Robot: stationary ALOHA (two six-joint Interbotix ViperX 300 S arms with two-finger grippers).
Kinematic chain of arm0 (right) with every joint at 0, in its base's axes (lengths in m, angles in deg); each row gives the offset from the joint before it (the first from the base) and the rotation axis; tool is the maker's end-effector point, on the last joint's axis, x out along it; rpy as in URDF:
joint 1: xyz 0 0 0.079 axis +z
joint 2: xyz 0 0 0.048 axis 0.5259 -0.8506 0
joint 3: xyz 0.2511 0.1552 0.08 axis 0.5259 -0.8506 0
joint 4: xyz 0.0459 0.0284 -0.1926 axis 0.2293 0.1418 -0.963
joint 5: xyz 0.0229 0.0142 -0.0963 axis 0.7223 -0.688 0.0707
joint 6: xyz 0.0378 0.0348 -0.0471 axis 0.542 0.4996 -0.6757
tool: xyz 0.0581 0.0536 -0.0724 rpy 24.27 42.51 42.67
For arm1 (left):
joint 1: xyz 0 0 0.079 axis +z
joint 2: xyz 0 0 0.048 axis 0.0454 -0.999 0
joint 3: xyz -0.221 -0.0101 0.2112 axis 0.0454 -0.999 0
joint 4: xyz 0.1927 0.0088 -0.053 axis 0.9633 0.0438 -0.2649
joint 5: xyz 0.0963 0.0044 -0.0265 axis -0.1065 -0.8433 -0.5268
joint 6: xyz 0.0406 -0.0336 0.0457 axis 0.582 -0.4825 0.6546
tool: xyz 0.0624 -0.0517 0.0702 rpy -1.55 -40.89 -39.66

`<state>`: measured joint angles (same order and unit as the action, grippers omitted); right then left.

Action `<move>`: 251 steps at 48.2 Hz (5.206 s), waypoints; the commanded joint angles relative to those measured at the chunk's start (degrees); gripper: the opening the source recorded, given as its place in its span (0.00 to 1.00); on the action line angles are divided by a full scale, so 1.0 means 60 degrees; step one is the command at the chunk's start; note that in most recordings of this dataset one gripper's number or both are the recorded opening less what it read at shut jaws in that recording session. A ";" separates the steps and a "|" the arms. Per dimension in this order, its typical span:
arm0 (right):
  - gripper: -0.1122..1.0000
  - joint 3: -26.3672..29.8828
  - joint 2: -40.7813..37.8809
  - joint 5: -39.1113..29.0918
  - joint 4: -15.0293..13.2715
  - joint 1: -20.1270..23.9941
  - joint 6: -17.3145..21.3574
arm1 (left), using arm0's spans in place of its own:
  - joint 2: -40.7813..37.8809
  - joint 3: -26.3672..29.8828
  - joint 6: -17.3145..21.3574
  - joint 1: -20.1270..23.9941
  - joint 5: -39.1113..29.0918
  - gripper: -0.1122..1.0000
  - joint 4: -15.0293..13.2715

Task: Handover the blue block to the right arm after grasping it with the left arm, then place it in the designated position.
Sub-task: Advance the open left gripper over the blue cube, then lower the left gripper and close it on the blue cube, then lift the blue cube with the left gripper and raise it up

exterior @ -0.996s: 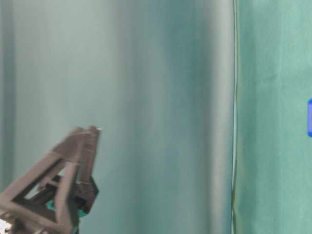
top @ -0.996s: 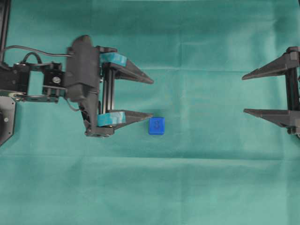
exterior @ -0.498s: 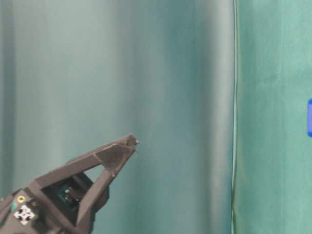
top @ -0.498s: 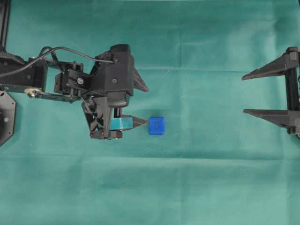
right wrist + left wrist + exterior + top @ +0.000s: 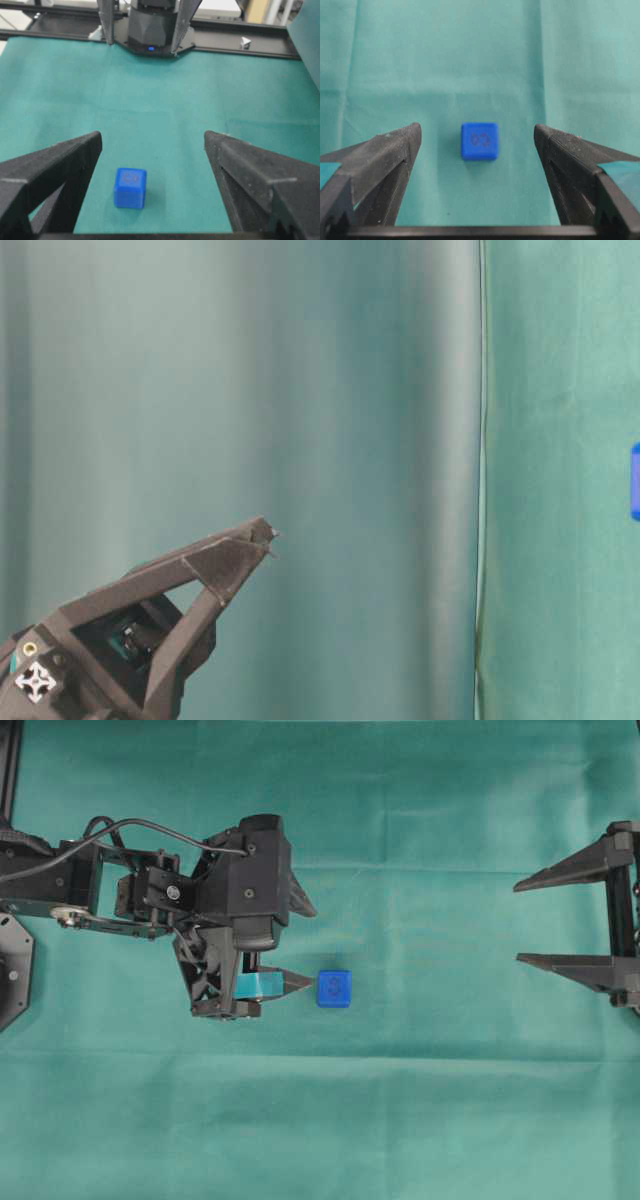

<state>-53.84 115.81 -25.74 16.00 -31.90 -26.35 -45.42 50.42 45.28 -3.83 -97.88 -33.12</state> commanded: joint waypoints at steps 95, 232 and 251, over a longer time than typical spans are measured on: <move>0.95 0.0161 -0.0044 -0.0073 0.0000 -0.0029 0.0000 | -0.2036 -0.0615 0.0000 -0.0029 0.2036 1.00 0.0029; 0.95 0.0161 -0.0132 -0.0249 -0.0015 -0.0015 -0.0015 | -0.2900 -0.0557 -0.0029 0.0000 0.2754 0.52 0.0029; 0.95 0.0161 -0.0132 -0.0249 0.0000 -0.0015 -0.0015 | -0.1729 0.0498 0.0015 0.0000 0.0864 0.52 0.0044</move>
<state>-53.84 115.29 -27.41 16.00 -31.99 -26.35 -57.73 50.68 45.20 -3.92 -91.12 -33.03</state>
